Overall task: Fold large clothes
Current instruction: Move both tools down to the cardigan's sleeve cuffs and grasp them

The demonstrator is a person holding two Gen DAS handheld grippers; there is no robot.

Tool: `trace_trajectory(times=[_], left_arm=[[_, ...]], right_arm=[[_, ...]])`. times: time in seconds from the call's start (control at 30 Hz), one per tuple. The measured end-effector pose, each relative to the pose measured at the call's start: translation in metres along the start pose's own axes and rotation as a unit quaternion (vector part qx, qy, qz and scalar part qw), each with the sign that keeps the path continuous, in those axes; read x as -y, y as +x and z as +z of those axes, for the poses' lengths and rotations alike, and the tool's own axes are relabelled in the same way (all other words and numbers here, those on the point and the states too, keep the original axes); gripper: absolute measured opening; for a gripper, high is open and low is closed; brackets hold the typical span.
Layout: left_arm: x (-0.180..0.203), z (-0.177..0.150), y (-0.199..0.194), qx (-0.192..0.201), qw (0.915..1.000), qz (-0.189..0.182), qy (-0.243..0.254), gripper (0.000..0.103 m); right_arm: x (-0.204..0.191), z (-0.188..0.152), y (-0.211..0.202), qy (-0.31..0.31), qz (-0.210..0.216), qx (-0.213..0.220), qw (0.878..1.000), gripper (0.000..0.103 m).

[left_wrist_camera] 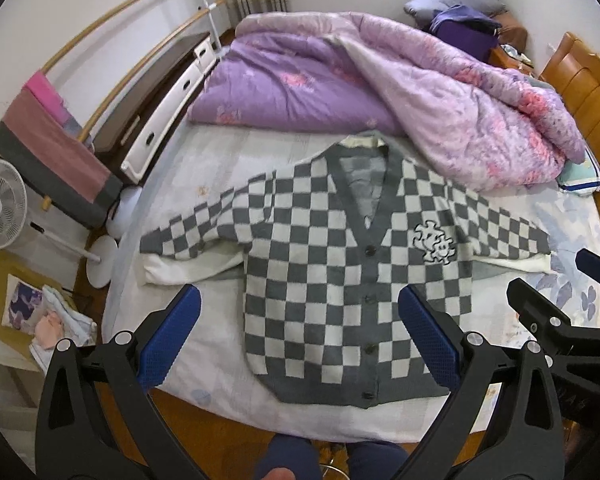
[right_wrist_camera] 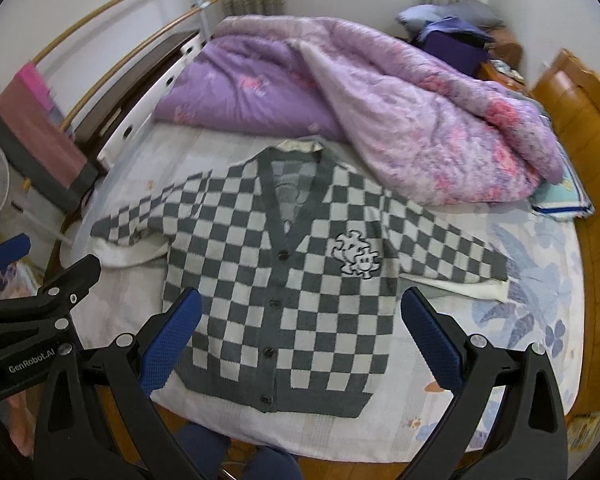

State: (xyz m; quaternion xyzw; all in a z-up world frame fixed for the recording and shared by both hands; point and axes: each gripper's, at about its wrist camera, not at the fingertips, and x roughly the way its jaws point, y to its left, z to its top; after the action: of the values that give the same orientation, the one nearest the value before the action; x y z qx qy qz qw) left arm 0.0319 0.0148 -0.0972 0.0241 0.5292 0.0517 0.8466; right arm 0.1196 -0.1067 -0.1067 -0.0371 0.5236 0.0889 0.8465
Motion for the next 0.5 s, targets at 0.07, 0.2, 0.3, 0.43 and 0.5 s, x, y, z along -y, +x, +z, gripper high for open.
trace_trajectory(times=[0.07, 0.2, 0.3, 0.43, 0.5], left_arm=[[-0.013, -0.004, 0.016, 0.006, 1.0, 0.002, -0.005, 0.098], [-0.041, -0.006, 0.056, 0.008, 0.9997, -0.017, -0.013, 0.098], [-0.069, -0.009, 0.093, -0.007, 0.9993, -0.029, -0.022, 0.098], [-0.128, -0.016, 0.145, -0.021, 0.9953, -0.056, -0.077, 0.098], [-0.157, -0.018, 0.174, -0.04, 0.991, -0.071, -0.107, 0.098]], right_arm=[[-0.014, 0.002, 0.015, -0.019, -0.002, -0.005, 1.0, 0.096], [-0.049, 0.003, 0.05, -0.063, -0.013, -0.005, 0.998, 0.096], [-0.079, 0.004, 0.085, -0.089, -0.013, -0.019, 0.996, 0.096], [-0.116, 0.005, 0.131, -0.091, 0.016, -0.053, 0.994, 0.096], [-0.137, 0.006, 0.155, -0.091, 0.023, -0.059, 0.994, 0.096]])
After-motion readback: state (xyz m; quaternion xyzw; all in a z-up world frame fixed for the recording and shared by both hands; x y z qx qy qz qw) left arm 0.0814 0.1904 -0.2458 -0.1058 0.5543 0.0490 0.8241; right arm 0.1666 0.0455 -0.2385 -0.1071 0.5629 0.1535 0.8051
